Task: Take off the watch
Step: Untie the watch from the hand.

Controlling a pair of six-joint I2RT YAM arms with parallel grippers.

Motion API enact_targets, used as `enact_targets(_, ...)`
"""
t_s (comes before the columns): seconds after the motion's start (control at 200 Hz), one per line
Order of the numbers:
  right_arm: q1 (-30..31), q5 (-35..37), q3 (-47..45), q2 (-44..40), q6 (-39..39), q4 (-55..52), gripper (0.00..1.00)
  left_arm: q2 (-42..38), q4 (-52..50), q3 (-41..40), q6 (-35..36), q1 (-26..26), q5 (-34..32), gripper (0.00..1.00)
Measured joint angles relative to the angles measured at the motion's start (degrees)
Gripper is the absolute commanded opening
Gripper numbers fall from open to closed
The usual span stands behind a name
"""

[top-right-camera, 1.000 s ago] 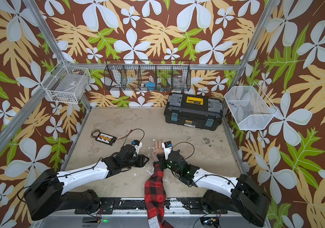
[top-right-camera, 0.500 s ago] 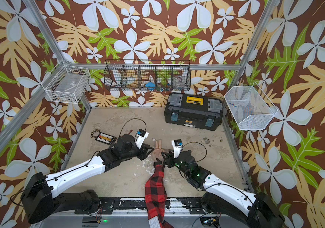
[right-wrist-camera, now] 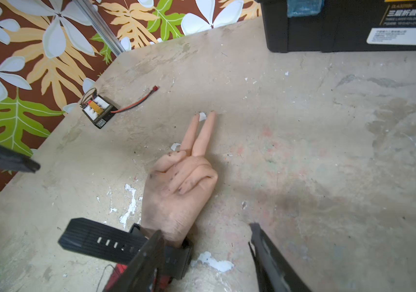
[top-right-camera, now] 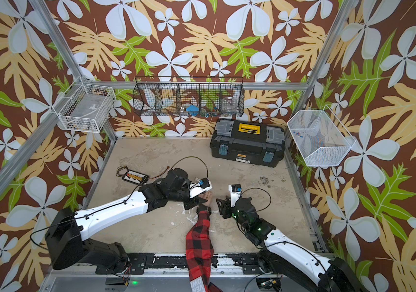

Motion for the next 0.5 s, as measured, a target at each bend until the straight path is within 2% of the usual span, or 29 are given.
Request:
enact_targets(0.26, -0.04, 0.92, -1.92, -2.93, 1.05, 0.07, 0.57, 6.93, -2.58, 1.31, 6.14, -0.26, 0.13, 0.42)
enact_targets(0.5, -0.04, 0.96, -2.62, -4.85, 1.27, 0.04, 0.57, 11.47, -2.82, 1.75, 7.34, -0.26, 0.31, 0.42)
